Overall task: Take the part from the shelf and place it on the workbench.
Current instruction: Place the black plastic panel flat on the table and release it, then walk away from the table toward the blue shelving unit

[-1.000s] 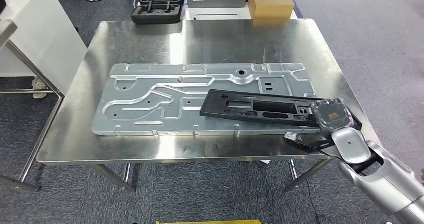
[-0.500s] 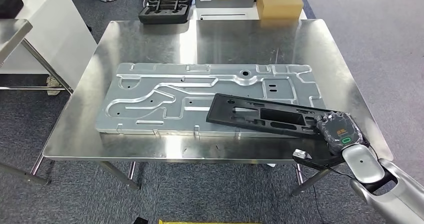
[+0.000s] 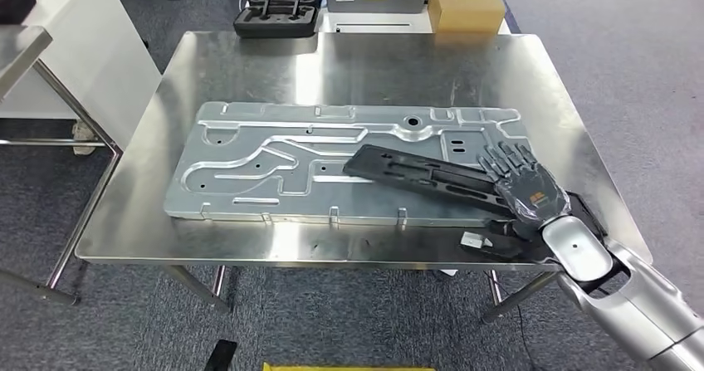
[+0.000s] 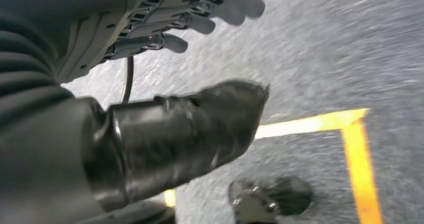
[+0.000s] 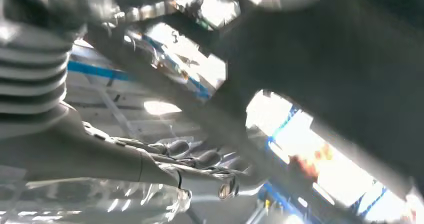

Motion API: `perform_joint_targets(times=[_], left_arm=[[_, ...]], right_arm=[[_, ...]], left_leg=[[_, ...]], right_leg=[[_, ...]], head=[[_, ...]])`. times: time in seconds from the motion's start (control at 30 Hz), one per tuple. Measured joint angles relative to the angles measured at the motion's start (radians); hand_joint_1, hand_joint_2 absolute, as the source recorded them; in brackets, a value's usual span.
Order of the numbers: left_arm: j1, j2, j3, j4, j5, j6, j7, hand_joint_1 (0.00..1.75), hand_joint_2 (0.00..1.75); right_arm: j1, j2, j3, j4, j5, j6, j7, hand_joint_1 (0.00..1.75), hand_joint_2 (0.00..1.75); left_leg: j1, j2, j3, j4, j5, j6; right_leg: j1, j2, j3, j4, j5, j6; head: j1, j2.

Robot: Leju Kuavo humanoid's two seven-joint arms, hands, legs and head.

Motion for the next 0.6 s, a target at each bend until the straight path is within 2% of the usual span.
perform_joint_targets(times=[0.03,0.1,0.13,0.17,0.2,0.27,0.33,0.4,0.47,0.5,0.53,0.6], left_arm=[[-0.004,-0.001,0.005,0.0,0.005,-0.002,0.005,0.0,0.0],[-0.018,-0.002,0.017,0.0,0.009,-0.004,0.019,0.0,0.0],[-0.027,-0.003,0.021,0.0,0.012,-0.006,0.028,0.0,0.0],[-0.034,-0.003,0.026,0.0,0.015,-0.007,0.037,0.0,0.0],[-0.039,-0.003,0.03,0.0,0.018,-0.008,0.044,0.0,0.0],[-0.05,-0.003,0.039,0.0,0.023,-0.008,0.056,0.0,0.0],[-0.063,-0.002,0.045,0.0,0.027,-0.009,0.066,0.0,0.0],[-0.075,0.0,0.05,0.0,0.031,-0.01,0.075,0.0,0.0],[-0.082,0.005,0.057,0.0,0.036,-0.011,0.082,0.0,0.0],[-0.086,0.007,0.06,0.0,0.04,-0.011,0.087,0.0,0.0],[-0.092,0.01,0.063,0.0,0.042,-0.012,0.093,0.0,0.0],[-0.103,0.014,0.066,0.0,0.047,-0.013,0.109,0.0,0.0]], right_arm=[[-0.013,0.006,0.008,0.004,0.0,-0.009,-0.004,0.0,0.0],[-0.035,0.021,0.029,0.013,0.0,-0.023,-0.012,0.0,0.0],[-0.043,0.031,0.04,0.019,0.0,-0.029,-0.015,0.0,0.0],[-0.05,0.041,0.051,0.024,-0.001,-0.035,-0.019,0.0,0.0],[-0.059,0.05,0.062,0.029,-0.002,-0.04,-0.021,0.0,0.0],[-0.083,0.067,0.082,0.037,-0.004,-0.052,-0.026,0.0,0.0],[-0.111,0.085,0.102,0.045,-0.007,-0.063,-0.031,0.0,0.0],[-0.13,0.101,0.121,0.052,-0.009,-0.072,-0.037,0.0,0.0],[-0.143,0.116,0.136,0.058,-0.011,-0.078,-0.042,0.0,0.0],[-0.152,0.125,0.143,0.061,-0.013,-0.083,-0.044,0.0,0.0],[-0.164,0.133,0.149,0.064,-0.015,-0.09,-0.044,0.0,0.0],[-0.187,0.154,0.161,0.071,-0.022,-0.111,-0.045,0.0,0.0]], left_leg=[[0.003,0.001,0.003,-0.008,0.005,0.003],[0.001,0.002,0.003,-0.01,0.007,0.008],[0.0,0.001,0.002,-0.009,0.007,0.009],[0.0,0.001,0.002,-0.007,0.005,0.009],[0.0,0.0,0.001,-0.003,0.003,0.009],[0.0,-0.001,0.001,0.007,-0.004,0.004],[-0.004,-0.002,-0.008,0.022,-0.011,-0.005],[-0.007,-0.002,-0.018,0.028,-0.012,-0.013],[-0.005,-0.002,-0.022,0.033,-0.016,-0.021],[-0.005,-0.002,-0.03,0.049,-0.027,-0.027],[-0.003,-0.001,-0.046,0.084,-0.048,-0.034],[0.002,-0.001,-0.106,0.207,-0.105,-0.045]], right_leg=[[0.0,0.0,-0.016,0.035,-0.021,0.002],[0.0,-0.001,-0.072,0.154,-0.078,0.004],[-0.001,-0.001,-0.098,0.208,-0.094,0.006],[-0.002,-0.001,-0.113,0.235,-0.094,0.008],[-0.002,-0.001,-0.109,0.223,-0.074,0.009],[-0.004,-0.002,-0.057,0.111,-0.011,0.009],[-0.001,-0.002,-0.012,0.014,0.018,0.003],[0.004,-0.001,-0.008,-0.003,0.016,-0.006],[0.002,-0.001,-0.01,-0.005,0.019,-0.018],[0.0,-0.002,-0.01,-0.007,0.021,-0.024],[-0.002,-0.003,-0.009,-0.01,0.023,-0.029],[-0.002,-0.004,-0.009,-0.011,0.023,-0.036]], head=[[0.003,0.0],[0.008,0.0],[0.01,0.0],[0.011,0.0],[0.012,0.0],[0.014,0.0],[0.016,0.0],[0.017,0.0],[0.017,0.0],[0.016,0.0],[0.015,0.0],[0.012,0.0]])
